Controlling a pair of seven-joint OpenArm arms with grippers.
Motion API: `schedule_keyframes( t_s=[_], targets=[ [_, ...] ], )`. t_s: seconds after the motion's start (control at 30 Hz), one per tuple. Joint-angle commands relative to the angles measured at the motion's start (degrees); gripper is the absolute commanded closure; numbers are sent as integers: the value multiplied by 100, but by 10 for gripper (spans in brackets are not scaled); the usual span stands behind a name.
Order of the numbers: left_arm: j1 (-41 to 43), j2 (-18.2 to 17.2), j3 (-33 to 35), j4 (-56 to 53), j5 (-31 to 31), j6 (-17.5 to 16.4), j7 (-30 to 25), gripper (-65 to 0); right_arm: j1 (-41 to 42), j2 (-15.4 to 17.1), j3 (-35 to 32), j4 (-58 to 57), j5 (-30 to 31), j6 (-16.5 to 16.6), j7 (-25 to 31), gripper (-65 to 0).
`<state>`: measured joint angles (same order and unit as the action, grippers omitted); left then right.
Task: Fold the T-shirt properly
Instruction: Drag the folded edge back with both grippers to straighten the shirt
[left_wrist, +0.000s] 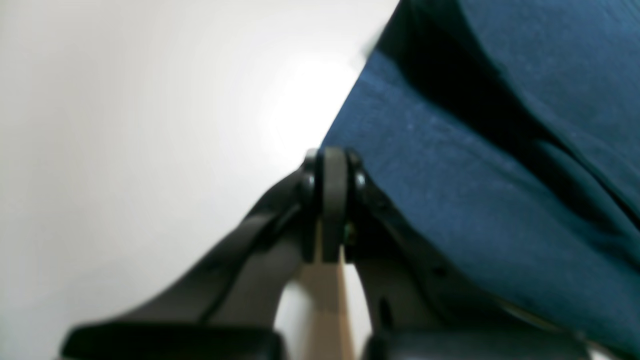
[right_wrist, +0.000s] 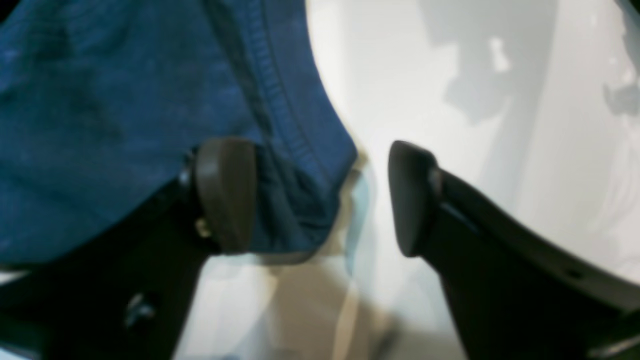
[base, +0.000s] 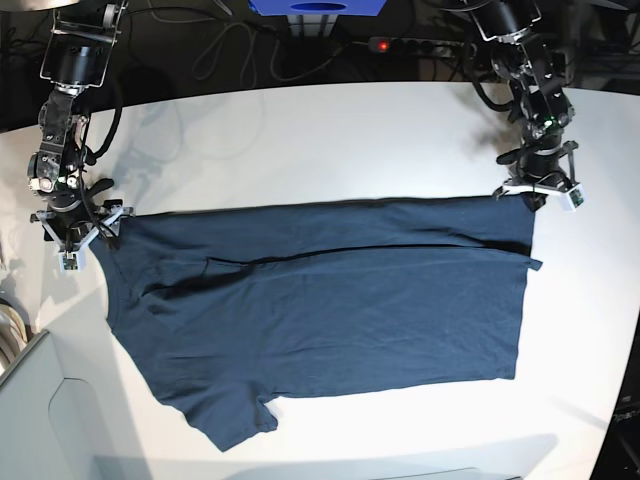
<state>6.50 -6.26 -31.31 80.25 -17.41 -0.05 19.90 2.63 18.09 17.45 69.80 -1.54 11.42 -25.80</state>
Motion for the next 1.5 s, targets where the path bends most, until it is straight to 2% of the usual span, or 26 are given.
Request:
schedule_keyframes(
  t_s=[0.0, 0.1, 0.17, 0.23, 0.27, 0.33, 0.5, 0.7, 0.9, 1.13, 1.47],
  targets=[
    [-30, -64, -38, 120, -13, -8, -113, 0, 14, 51, -9, -110, -105, 58, -220, -327],
    [-30, -64, -38, 120, -13, -8, -113, 0, 110, 51, -9, -488, -105, 93, -220, -300],
    [-30, -64, -38, 147, -13, -8, -113, 0, 154, 51, -18, -655, -105, 418, -220, -256],
    [40, -55, -38, 349, -13, -8, -113, 0, 154, 51, 17, -664, -105, 849, -220, -166],
    [119, -55, -21, 472, -13, -8, -113, 0, 145, 59, 17, -664, -105, 955, -220, -110],
    [189, -55, -3, 692, -13, -8, -113, 0, 145, 59, 17, -664, -105, 955, -237, -5],
    [312, -46, -3, 876, -13, -8, -104, 0, 119, 77, 26, -479, -105, 955, -237, 0],
    [418, -46, -29, 885, -13, -8, -104, 0, -268, 77, 44, 629, -105, 955, -308, -1],
    [444, -46, -38, 894, -13, -8, -104, 0, -417, 51, 413, 1446, -105, 963, -888, -1],
    [594, -64, -38, 1061, -13, -8, -104, 0, -540, 174, 439, 1886, -105, 963, -1187, -1],
    [304, -108, 6, 1896, 22, -8, -60, 0, 233, 174, 492, 2141, -88, 972, -1609, -1]
  ],
)
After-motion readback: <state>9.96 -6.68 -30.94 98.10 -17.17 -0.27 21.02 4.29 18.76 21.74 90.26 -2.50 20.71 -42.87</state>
